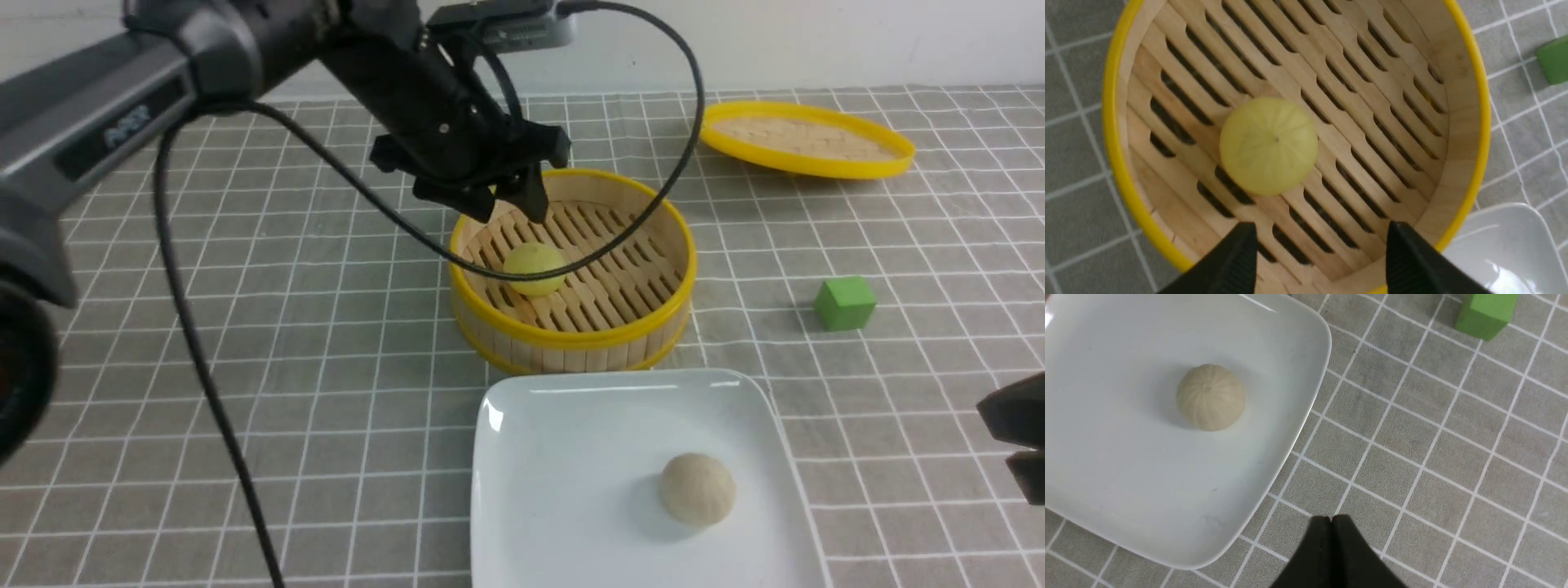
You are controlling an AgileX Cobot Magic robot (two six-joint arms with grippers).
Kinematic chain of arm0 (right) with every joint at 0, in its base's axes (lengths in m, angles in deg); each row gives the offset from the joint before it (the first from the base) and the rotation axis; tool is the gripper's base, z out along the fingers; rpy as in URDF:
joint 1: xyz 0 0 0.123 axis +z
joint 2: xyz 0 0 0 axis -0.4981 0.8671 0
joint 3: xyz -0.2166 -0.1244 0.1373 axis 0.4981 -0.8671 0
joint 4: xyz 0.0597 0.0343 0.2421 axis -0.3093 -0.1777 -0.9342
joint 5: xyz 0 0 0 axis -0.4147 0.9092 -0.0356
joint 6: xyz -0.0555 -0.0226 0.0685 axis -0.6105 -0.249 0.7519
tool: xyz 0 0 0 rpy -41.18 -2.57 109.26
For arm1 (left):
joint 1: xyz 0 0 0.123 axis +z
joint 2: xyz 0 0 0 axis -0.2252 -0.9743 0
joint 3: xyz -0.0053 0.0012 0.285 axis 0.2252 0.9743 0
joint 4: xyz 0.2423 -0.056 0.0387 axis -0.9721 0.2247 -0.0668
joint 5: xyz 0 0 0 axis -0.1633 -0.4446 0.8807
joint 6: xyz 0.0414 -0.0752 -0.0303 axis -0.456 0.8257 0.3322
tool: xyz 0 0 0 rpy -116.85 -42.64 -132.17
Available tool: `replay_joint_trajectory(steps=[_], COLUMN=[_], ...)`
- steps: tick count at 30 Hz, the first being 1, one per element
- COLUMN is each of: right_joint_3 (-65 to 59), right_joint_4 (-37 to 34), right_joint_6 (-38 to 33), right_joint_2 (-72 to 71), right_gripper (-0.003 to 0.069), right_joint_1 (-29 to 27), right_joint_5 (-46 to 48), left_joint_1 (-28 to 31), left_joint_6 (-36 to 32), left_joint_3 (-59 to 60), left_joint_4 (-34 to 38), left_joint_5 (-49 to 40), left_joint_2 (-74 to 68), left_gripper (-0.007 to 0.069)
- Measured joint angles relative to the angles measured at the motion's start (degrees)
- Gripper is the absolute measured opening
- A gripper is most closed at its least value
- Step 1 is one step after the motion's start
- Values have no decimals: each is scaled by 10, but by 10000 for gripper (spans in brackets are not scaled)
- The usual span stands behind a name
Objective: Put the steamed buns into the plate on the grey tablecloth.
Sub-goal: 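Reach into the bamboo steamer and grasp a bun with the left gripper, then carry the bun from the bamboo steamer to the plate with the left gripper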
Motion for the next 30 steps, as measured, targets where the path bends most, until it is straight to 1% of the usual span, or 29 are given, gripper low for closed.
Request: replay_joint_trajectory(steps=[2, 11, 13, 15, 16, 17, 19, 20, 21, 22, 23, 24, 25, 26, 27, 30], right_joint_3=[0, -1, -1, -1, -1, -1, -2, -2, -2, -2, -2, -2, -2, -2, -2, -2], right_joint_4=[0, -2, -2, -2, -3, -3, -9, -10, -13, -15, -15, -15, -16, -17, -17, -19], right_joint_6=[0, 0, 0, 0, 0, 0, 0, 0, 0, 0, 0, 0, 0, 0, 0, 0], right_joint_2=[0, 0, 0, 0, 0, 0, 0, 0, 0, 0, 0, 0, 0, 0, 0, 0], right_gripper=[-6, 1, 1, 3, 3, 3, 5, 5, 6, 7, 8, 8, 9, 10, 10, 12], right_joint_1=[0, 0, 0, 0, 0, 0, 0, 0, 0, 0, 0, 0, 0, 0, 0, 0], right_joint_5=[-1, -7, -7, -8, -9, -9, -11, -12, -12, -12, -12, -12, -12, -12, -12, -12], left_joint_1=[-8, -14, -14, -14, -14, -14, -14, -14, -14, -14, -14, -14, -14, -14, -14, -14], left_joint_6=[1, 2, 2, 2, 2, 2, 2, 2, 2, 2, 2, 2, 2, 2, 2, 2], left_joint_3=[-26, -41, -42, -43, -43, -43, -44, -44, -45, -46, -48, -53, -55, -64, -66, -101], left_joint_4=[-8, -52, -53, -52, -52, -52, -54, -54, -55, -55, -57, -58, -58, -58, -58, -62], left_joint_5=[0, 48, 68, 76, 79, 78, 78, 78, 76, 70, 63, 51, 45, 17, 12, -59], left_joint_2=[-39, -110, -123, -131, -134, -134, -137, -137, -136, -134, -132, -129, -126, -117, -115, -70], left_gripper=[463, 463, 456, 434, 396, 389, 251, 239, 137, 84, 56, 36, 33, 22, 22, 19])
